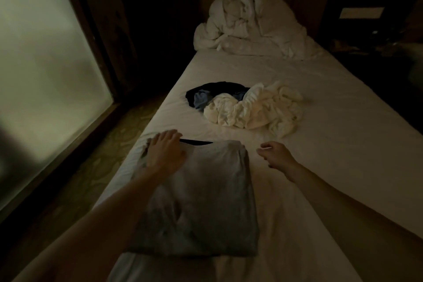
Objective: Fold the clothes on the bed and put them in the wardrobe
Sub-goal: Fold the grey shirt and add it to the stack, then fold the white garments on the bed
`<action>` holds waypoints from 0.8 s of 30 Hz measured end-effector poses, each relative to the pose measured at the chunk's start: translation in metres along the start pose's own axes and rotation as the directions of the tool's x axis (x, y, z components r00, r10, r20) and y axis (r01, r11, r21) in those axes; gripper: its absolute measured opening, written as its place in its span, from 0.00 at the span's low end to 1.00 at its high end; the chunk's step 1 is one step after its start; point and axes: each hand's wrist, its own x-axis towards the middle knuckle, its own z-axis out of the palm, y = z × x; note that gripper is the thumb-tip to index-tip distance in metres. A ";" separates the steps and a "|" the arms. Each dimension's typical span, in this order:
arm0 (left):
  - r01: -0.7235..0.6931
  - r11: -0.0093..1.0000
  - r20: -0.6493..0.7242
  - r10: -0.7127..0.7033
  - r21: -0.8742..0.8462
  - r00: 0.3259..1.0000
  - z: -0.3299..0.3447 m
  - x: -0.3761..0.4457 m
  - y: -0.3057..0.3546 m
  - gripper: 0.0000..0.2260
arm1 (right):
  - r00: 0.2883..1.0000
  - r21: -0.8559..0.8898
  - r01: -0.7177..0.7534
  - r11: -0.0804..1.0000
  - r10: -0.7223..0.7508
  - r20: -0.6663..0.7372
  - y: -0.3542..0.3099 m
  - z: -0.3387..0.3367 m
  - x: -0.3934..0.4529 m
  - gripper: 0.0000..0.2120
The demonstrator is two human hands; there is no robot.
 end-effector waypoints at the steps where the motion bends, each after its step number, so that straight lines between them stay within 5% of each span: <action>1: -0.038 0.999 0.030 0.037 0.010 0.999 0.002 -0.005 0.016 0.25 | 0.999 -0.150 0.033 0.988 -0.037 -0.020 0.003 -0.010 -0.008 0.23; 5: -0.187 0.981 0.079 0.183 0.049 0.980 0.018 -0.021 0.071 0.29 | 0.987 -0.721 0.112 0.684 -0.161 0.001 0.017 -0.049 -0.037 0.33; 8: -0.266 0.963 0.093 0.262 0.033 0.961 0.025 -0.024 0.115 0.34 | 0.984 -0.837 0.099 0.539 -0.177 0.002 0.029 -0.079 -0.047 0.36; 24: -0.288 0.954 0.134 0.276 0.082 0.952 0.110 0.100 0.231 0.29 | 0.981 -0.836 0.093 0.541 -0.193 -0.015 0.071 -0.143 0.085 0.33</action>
